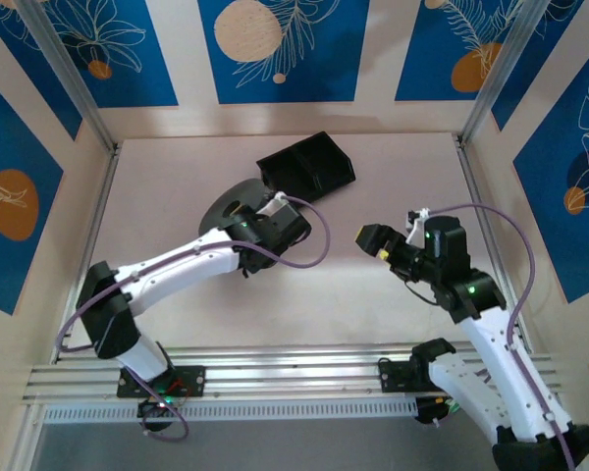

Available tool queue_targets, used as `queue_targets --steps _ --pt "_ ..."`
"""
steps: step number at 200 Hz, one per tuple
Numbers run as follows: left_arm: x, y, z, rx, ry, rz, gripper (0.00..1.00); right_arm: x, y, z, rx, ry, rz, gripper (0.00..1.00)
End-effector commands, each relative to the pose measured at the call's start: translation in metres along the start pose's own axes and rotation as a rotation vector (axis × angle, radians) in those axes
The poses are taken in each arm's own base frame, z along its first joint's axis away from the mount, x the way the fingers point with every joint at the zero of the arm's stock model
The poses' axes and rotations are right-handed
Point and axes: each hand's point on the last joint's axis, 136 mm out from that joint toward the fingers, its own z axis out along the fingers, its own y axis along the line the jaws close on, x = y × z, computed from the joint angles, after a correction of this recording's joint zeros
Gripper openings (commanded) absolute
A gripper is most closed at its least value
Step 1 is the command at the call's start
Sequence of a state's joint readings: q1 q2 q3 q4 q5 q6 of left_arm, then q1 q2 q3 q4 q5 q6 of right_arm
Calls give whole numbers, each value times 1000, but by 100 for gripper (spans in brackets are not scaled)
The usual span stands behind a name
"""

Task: Wrap the cables

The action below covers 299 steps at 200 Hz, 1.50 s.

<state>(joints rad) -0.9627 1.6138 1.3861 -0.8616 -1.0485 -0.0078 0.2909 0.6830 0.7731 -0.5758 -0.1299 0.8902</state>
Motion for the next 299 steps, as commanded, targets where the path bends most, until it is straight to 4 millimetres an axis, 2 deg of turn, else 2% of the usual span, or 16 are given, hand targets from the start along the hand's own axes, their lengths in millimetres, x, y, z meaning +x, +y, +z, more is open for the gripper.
queue_targets --steps 1,26,58,96,114,130,161,198,205,225,232,236,268,299 --pt "-6 -6 10 -36 1 -9 0 5 19 -3 -129 17 -53 99" --pt "0 -24 23 -57 43 38 0 13 12 -2 -101 46 -86 99" --pt "3 -37 31 -52 58 43 0 14 3 -2 -62 39 -105 99" --pt "12 -65 42 -7 104 68 0 13 -11 4 -7 35 -94 99" --pt "18 -77 46 18 138 73 17 13 -16 5 14 29 -92 99" --pt "21 -86 46 54 156 46 28 12 -20 5 35 23 -104 99" --pt "19 -105 42 176 164 -34 41 10 -34 5 99 3 -121 99" --pt "12 -113 24 314 168 -135 54 10 -48 6 151 -7 -124 99" --pt "10 -113 19 341 165 -158 57 10 -50 6 156 -7 -126 99" --pt "5 -109 5 416 148 -226 75 8 -53 8 165 -15 -154 99" --pt "2 -107 0 442 134 -249 94 6 -52 8 162 -21 -171 99" --pt "1 -106 -3 458 127 -262 100 6 -51 8 160 -23 -183 99" --pt "-8 -83 -25 519 60 -341 100 -2 -46 9 137 -51 -277 99" --pt "-14 -49 -46 553 -92 -441 100 -25 -55 13 180 -164 -329 99"
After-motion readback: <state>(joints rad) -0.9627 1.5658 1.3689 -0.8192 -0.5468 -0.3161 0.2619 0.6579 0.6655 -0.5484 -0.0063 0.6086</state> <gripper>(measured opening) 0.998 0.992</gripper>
